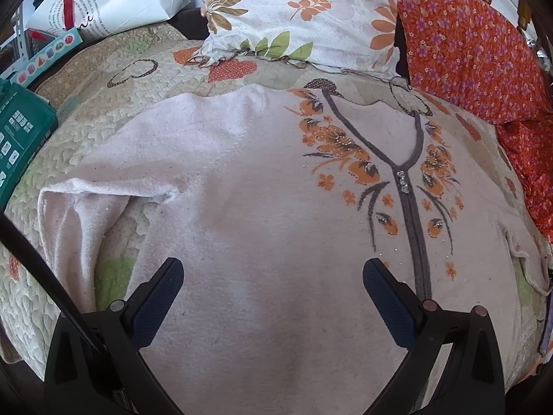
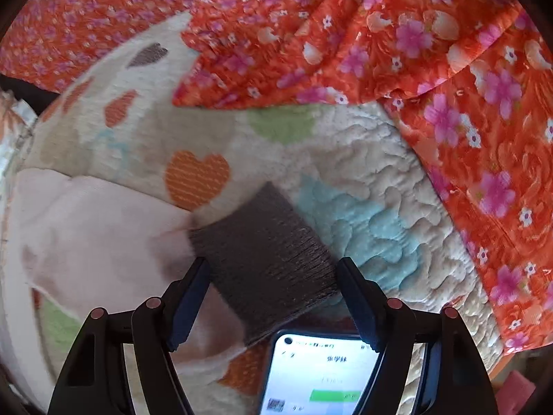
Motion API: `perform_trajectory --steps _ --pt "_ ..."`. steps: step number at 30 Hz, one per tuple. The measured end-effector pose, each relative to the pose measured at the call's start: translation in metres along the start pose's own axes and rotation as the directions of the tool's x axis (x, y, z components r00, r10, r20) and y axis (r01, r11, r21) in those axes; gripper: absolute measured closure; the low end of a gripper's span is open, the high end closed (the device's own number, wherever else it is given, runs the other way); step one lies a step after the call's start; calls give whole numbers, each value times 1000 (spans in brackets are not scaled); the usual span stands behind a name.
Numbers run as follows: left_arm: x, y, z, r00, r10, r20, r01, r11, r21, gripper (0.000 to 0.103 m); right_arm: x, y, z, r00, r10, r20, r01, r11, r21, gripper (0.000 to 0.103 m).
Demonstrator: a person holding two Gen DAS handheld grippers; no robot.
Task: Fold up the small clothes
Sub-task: 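Grasp the grey knit cuff with the right gripper, then carry the cuff across the sweater body and open the right gripper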
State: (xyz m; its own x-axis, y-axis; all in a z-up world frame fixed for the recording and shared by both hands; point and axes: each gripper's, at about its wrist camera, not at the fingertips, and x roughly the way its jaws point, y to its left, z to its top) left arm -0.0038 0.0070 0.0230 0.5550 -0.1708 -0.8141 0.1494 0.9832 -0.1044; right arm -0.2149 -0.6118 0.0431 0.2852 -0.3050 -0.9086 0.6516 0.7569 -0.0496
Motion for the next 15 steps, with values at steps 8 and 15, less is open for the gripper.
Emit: perform_trajectory --steps 8,15 --pt "-13 9 6 999 -22 29 24 999 -38 0 -40 -2 5 984 153 88 -158 986 52 95" --pt "-51 53 22 989 57 137 -40 991 -126 0 -113 -20 40 971 -79 224 38 982 184 95"
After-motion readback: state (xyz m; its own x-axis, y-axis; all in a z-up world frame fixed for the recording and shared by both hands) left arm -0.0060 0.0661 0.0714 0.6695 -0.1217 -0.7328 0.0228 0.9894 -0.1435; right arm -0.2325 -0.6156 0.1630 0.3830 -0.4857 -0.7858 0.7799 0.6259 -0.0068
